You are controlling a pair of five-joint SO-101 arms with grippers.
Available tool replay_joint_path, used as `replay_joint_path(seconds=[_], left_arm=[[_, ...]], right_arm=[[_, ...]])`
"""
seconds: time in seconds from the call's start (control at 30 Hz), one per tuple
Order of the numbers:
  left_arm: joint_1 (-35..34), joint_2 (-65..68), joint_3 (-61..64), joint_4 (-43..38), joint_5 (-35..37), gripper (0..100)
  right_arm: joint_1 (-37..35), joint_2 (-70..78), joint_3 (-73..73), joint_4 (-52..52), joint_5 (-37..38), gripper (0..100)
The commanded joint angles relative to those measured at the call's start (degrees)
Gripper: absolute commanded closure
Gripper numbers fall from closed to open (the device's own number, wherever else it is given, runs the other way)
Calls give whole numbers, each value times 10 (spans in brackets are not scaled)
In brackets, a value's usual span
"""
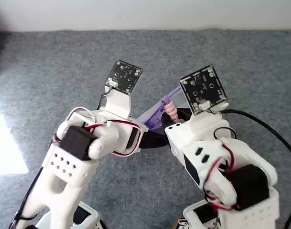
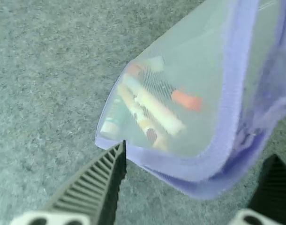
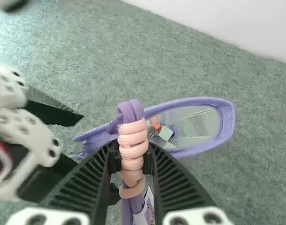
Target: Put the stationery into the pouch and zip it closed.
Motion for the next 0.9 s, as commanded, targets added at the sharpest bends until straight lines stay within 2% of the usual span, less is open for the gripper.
replay_joint_path(seconds=[0.0,0.27,0.47,0.7,0.87], left_arm=[[2,-12,25,-53,-5,577],[4,-15,38,-141,0,577],[6,-14,39,-192,0,588],[18,-14,79,-260,-4,754],[35,-16,113,-263,-3,862]], right_arm=[[8,-24,-26,2,6,991],[47,-27,-26,22,30,991],[47,-26,-26,22,30,991],[50,-25,-26,16,31,991],[51,-25,-26,-7,31,991]])
